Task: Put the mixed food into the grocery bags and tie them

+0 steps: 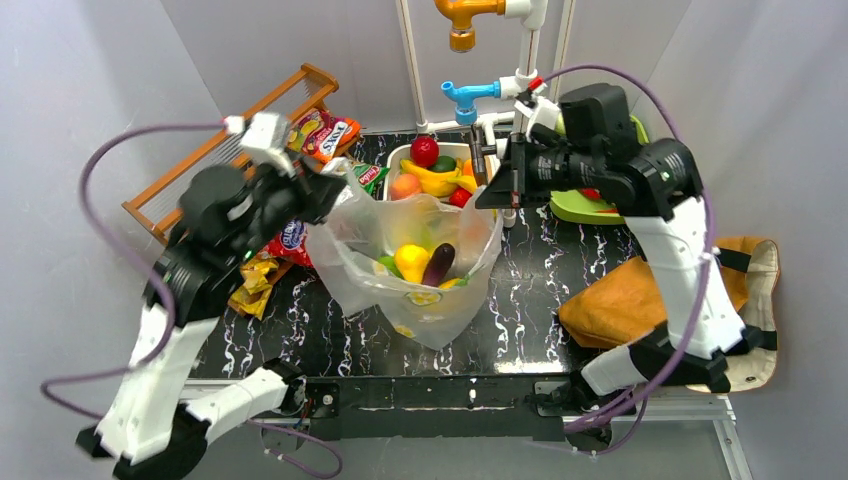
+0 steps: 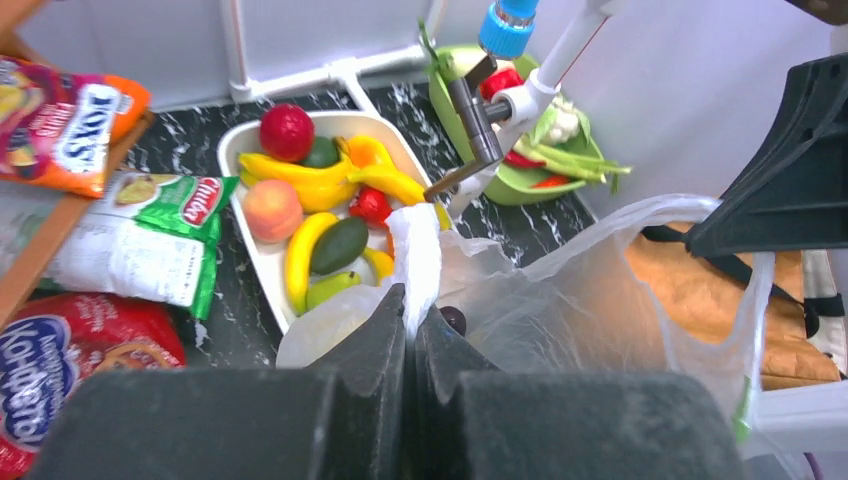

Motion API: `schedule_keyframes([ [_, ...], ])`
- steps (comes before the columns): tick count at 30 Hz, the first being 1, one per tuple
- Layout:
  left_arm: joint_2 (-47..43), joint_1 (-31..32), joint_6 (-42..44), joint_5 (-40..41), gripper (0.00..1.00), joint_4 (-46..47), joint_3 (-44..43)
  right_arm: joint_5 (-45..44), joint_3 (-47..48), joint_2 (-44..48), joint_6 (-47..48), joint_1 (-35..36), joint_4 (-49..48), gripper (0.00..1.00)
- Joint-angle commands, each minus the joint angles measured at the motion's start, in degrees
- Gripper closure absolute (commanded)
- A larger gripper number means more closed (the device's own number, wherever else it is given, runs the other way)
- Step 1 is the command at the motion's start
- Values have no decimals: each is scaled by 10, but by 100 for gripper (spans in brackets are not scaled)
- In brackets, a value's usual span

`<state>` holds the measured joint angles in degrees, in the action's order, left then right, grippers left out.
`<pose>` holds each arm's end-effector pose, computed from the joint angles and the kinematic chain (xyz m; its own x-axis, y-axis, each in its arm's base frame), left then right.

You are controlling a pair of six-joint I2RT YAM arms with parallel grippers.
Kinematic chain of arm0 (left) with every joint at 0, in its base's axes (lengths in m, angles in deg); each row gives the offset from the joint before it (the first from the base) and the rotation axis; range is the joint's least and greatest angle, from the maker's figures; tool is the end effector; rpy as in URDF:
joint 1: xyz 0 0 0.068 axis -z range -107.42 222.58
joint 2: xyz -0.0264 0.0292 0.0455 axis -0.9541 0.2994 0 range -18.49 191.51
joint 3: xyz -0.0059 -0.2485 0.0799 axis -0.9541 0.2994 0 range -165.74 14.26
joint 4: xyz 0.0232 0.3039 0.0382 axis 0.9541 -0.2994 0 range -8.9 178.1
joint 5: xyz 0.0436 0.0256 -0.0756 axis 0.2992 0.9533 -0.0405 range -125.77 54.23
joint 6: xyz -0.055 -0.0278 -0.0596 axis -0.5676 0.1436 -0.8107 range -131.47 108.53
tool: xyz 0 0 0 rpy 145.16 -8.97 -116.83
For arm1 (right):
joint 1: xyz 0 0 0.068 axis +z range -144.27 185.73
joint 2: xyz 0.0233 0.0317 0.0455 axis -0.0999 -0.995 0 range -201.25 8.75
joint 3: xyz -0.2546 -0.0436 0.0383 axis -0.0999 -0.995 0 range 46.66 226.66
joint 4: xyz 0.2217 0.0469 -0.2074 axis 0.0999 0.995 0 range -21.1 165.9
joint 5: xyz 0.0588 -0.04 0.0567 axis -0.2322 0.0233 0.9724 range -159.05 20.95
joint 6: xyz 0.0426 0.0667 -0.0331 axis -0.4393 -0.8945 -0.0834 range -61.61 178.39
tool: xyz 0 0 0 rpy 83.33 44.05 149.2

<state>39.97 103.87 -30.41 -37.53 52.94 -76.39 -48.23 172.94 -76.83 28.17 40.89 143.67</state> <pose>0.2157 -0.1337 0.5274 -0.2187 -0.2465 -0.9441 0.5015 0.8016 -0.3255 0.2328 0.1968 0.5204 -0.7878 0.0206 -0.6156 -0.4426 0.6761 0.5890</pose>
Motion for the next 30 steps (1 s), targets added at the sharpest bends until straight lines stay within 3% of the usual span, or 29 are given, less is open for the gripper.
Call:
schedule_keyframes([
  [1, -109, -2, -19, 51, 98, 21, 87, -15, -86, 103, 44, -1, -134, 99],
  [2, -128, -2, -25, 46, 94, 12, 104, -21, -112, 126, 51, -1, -150, 99],
  [8, -196, -2, -93, -20, 44, -53, 177, -6, -355, 268, 61, 0, -299, 99],
  [10, -213, -2, -112, -19, 38, -59, 205, -2, -409, 291, 59, -1, -329, 99],
  [14, -215, -2, -118, 5, 33, -54, 209, 3, -419, 296, 72, 0, -351, 99],
  [20, -138, -2, -50, -4, 25, -82, 137, 38, -396, 271, 79, 0, -358, 99],
  [25, -85, -2, -27, -7, 33, -144, 74, 38, -392, 266, 83, 0, -351, 99],
  [30, -93, -2, -51, -30, 43, -169, 81, 63, -399, 264, 88, 0, -379, 99],
])
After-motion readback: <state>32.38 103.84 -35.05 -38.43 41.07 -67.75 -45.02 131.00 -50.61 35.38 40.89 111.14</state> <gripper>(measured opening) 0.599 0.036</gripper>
